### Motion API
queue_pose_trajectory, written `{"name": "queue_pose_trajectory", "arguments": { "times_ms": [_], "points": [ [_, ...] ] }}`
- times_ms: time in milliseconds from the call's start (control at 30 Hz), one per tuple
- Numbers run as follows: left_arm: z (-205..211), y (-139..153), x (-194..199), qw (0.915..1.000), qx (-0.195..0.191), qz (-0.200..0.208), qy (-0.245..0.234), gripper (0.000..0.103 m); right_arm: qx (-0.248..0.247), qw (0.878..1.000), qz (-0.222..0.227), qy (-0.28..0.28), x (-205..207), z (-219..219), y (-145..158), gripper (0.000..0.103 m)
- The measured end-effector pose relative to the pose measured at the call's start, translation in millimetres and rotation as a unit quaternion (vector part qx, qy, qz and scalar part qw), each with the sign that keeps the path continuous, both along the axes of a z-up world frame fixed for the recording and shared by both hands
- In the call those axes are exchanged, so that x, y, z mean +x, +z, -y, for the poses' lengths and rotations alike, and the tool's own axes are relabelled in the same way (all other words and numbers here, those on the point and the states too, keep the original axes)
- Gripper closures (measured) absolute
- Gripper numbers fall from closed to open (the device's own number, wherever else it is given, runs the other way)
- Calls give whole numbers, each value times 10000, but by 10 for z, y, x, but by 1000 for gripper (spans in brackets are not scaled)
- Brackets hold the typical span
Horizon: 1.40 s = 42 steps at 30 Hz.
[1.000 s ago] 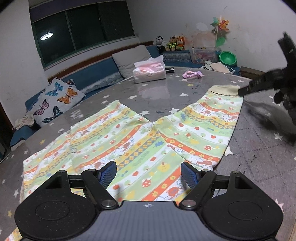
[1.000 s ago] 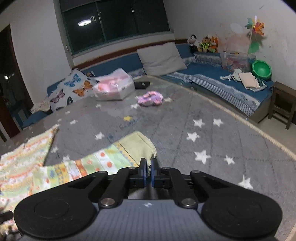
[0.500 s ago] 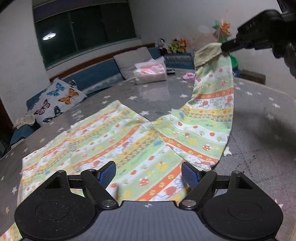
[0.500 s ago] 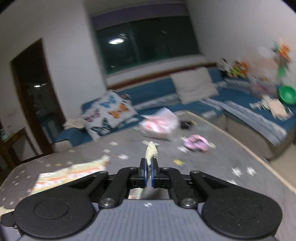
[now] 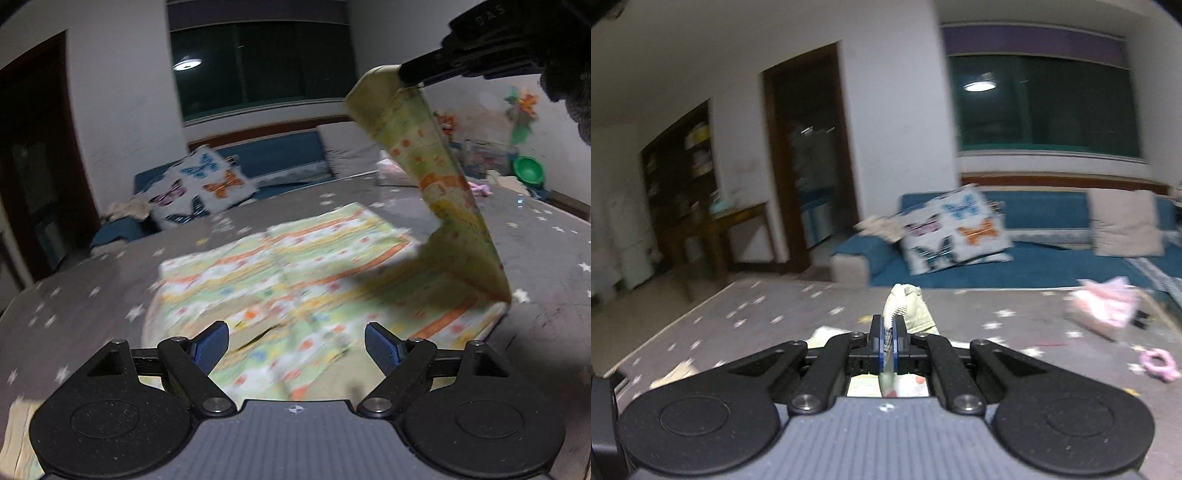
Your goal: Fold clothes
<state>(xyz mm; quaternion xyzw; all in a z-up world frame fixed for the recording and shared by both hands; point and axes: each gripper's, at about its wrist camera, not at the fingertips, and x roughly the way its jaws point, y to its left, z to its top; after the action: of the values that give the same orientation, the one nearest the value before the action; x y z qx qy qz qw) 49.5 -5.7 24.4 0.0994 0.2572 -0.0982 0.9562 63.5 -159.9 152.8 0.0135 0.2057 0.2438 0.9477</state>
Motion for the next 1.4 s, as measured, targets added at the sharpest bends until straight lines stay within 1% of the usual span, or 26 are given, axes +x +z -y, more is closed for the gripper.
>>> {"name": "queue_pose_trajectory", "arguments": {
  "times_ms": [167,233,300,400,467,600,700,800,833,867,900,967,1033,1167,1200,1300,1367,1400],
  "points": [
    [-269,-70,-106,9991,-93,-119,392,19,-163,9962,-433,743,56,-571,-240,99],
    [-343,-93,-125,9985,-101,-153,513,19,-249,9928,-610,1002,21,-713,-327,95],
    [-403,-103,-140,9980,-99,-172,603,19,-395,9899,-688,1176,-41,-797,-387,95],
    [-453,-80,-142,9976,-91,-160,674,19,-612,9886,-727,1167,-81,-704,-439,95],
    [-464,-55,-130,9974,-113,-131,693,20,-733,9885,-836,1029,-40,-598,-502,94],
    [-427,-14,-73,9980,-199,-106,588,22,-1121,9827,-1341,610,76,-259,-849,93],
    [-323,-18,-2,9987,-196,-132,443,25,-1238,9768,-1716,343,117,-44,-1111,93],
    [-215,-29,78,9993,-179,-179,283,33,-1234,9741,-1888,151,100,166,-1303,93],
    [-184,-27,103,9994,-168,-190,242,36,-1140,9751,-1892,166,98,219,-1313,93],
    [-161,-27,133,9994,-162,-200,219,37,-1117,9755,-1888,155,95,236,-1294,93],
    [-142,-29,173,9994,-163,-213,198,41,-1099,9758,-1883,142,91,249,-1274,92],
    [-116,-34,251,9992,-230,-270,157,48,-1163,9780,-1728,128,95,239,-1231,90],
    [-89,-50,328,9989,-293,-348,117,59,-1111,9807,-1608,94,168,216,-1183,87],
    [-47,-130,479,9977,-369,-557,65,68,-957,9829,-1576,0,390,177,-1200,85],
    [-42,-160,509,9975,-360,-611,54,76,-954,9824,-1604,-33,448,165,-1224,85],
    [-62,-245,576,9968,-313,-726,113,78,-949,9792,-1792,-105,539,193,-1344,85],
    [-93,-273,575,9966,-336,-747,133,78,-911,9795,-1793,-109,528,209,-1350,85],
    [-101,-269,561,9965,-348,-743,132,78,-930,9798,-1768,-124,508,199,-1327,82]
  ]
}}
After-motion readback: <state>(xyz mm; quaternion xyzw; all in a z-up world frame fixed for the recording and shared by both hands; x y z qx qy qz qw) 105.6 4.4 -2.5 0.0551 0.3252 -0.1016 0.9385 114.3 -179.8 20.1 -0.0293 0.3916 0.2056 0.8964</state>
